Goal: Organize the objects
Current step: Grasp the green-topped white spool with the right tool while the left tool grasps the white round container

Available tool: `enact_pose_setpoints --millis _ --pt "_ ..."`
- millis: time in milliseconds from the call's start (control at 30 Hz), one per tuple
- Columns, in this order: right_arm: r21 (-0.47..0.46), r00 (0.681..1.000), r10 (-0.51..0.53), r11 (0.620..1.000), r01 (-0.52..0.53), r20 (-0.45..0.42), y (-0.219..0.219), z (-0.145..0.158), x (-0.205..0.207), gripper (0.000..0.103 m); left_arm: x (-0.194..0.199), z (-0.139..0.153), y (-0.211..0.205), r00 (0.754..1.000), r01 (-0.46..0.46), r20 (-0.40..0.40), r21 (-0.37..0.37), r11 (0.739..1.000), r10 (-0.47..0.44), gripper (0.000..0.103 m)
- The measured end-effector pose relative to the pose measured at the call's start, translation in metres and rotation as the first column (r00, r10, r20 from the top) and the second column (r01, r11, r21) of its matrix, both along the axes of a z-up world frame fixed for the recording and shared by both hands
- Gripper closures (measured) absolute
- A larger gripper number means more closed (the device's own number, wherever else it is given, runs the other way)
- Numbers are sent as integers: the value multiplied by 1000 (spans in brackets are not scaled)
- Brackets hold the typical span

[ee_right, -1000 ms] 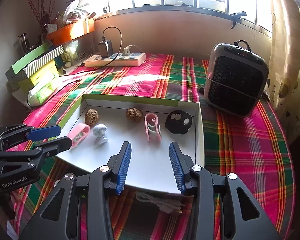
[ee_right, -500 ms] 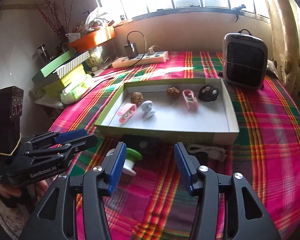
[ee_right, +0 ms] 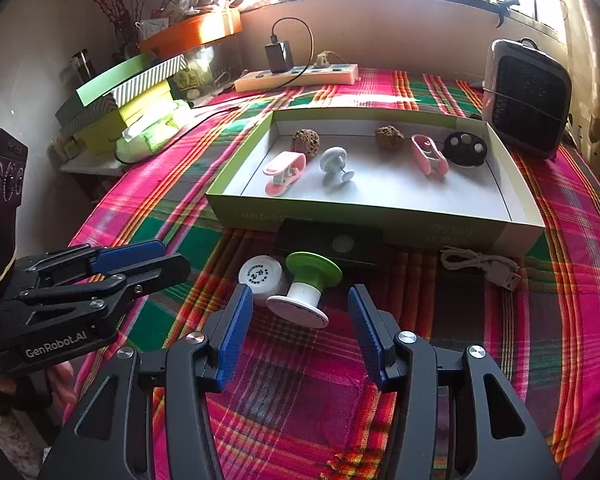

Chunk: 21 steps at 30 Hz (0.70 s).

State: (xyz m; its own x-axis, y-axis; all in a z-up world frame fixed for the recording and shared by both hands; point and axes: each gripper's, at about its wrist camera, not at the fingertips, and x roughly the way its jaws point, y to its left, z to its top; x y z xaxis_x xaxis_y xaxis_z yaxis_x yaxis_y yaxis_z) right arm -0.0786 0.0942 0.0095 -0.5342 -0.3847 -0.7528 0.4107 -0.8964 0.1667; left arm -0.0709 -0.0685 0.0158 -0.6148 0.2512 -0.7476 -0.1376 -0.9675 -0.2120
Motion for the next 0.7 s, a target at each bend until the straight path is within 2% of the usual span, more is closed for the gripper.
enact_pose_setpoints --millis 300,367,433,700 --pt "-5 1000 -18 1000 18 25 8 -7 -5 52 -7 -4 -1 999 34 20 43 998 -35 66" --pt "2 1000 -24 1000 24 20 9 -7 -4 57 -8 -4 0 999 45 26 54 998 -46 66" --pt "0 999 -24 1000 24 21 10 -7 -4 69 -8 -4 2 998 61 31 57 997 -62 66" --pt "1 1000 -11 1000 11 13 18 -7 0 68 -11 -2 19 994 107 25 66 992 -109 65"
